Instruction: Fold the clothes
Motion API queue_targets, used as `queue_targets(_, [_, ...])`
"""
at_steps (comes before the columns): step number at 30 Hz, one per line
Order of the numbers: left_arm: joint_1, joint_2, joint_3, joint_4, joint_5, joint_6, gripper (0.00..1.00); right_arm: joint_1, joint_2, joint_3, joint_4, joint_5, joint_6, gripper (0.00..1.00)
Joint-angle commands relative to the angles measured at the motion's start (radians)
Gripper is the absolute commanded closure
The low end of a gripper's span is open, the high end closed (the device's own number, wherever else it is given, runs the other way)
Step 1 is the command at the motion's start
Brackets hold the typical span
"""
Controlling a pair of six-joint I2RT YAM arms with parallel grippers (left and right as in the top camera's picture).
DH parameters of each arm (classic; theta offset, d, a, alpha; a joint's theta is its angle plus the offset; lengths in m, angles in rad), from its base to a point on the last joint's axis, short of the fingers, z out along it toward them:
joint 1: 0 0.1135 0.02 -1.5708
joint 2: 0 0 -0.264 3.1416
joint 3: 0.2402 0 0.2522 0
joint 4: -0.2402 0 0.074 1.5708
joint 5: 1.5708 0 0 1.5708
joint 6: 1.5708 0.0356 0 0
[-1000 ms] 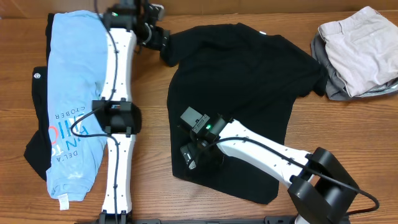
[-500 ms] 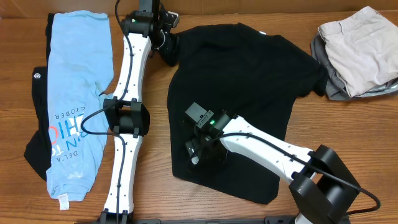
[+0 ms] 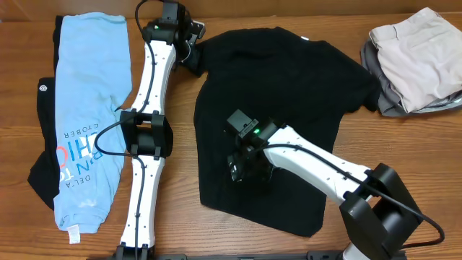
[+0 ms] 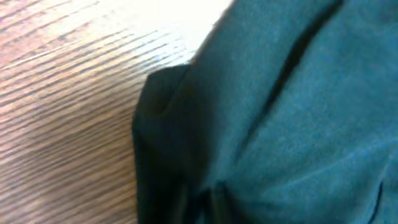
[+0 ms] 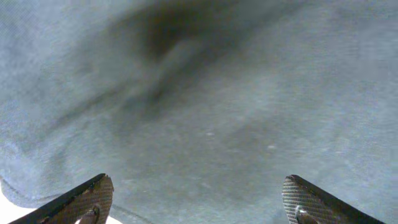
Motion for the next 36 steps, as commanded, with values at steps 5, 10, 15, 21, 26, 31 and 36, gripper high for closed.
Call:
queue_targets(5, [0.031, -0.014, 0.014, -0.080, -0.040, -0.050, 0.96, -0.089, -0.011, 0.001, -0.008, -0.042, 0.025, 0.11])
queue_targets(10, [0.145, -0.116, 0.151, -0.240, -0.063, -0.129, 0.96, -0.177, -0.011, 0.001, -0.024, -0.042, 0.024, 0.12])
queue_targets(15, [0.285, -0.250, 0.191, -0.332, -0.060, -0.151, 0.96, -0.257, -0.011, 0.001, -0.029, -0.069, 0.022, 0.12])
queue_targets(21, [0.392, -0.308, 0.191, -0.430, -0.011, -0.151, 0.96, -0.296, -0.011, 0.001, -0.027, -0.095, 0.016, 0.13])
queue_targets(26, [0.403, -0.306, 0.179, -0.486, -0.001, -0.145, 0.95, -0.297, -0.011, -0.001, -0.043, -0.122, 0.022, 0.14])
queue_targets(31, [0.389, -0.306, 0.179, -0.486, -0.001, -0.147, 0.56, -0.297, -0.011, -0.012, -0.069, -0.160, 0.028, 0.16])
queue_targets(36, [0.385, -0.316, 0.180, -0.481, 0.029, -0.147, 0.35, -0.295, -0.011, -0.088, -0.026, -0.214, 0.027, 0.23])
